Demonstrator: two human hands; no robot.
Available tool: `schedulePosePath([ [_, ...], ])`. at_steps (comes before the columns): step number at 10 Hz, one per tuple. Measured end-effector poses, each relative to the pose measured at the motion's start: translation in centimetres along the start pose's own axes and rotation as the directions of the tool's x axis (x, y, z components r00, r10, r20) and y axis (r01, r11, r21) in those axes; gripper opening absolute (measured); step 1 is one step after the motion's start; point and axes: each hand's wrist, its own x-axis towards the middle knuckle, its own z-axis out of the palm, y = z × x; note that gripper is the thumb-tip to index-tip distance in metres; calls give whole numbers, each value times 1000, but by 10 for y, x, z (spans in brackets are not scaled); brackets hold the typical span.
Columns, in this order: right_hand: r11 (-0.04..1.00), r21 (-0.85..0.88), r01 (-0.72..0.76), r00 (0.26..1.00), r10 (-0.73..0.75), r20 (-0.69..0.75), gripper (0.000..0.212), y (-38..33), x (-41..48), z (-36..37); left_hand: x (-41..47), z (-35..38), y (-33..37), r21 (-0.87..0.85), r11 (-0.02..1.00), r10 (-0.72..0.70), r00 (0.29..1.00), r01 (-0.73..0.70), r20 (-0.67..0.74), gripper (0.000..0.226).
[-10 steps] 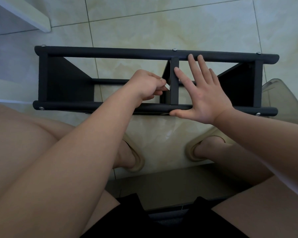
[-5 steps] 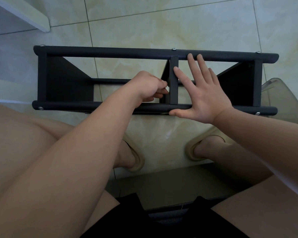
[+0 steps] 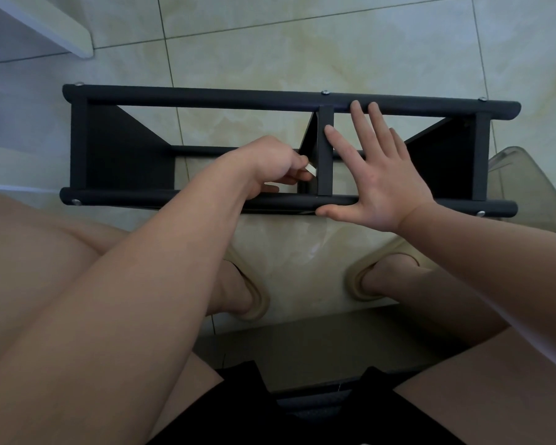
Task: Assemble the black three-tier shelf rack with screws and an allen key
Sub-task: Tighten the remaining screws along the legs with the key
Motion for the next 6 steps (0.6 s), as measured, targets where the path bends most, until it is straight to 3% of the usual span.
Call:
schedulePosePath([
  [6, 1000, -8, 2, 1000, -2, 8, 113, 1, 0, 0, -2, -12, -4, 199, 979, 48, 998, -54, 39, 15],
])
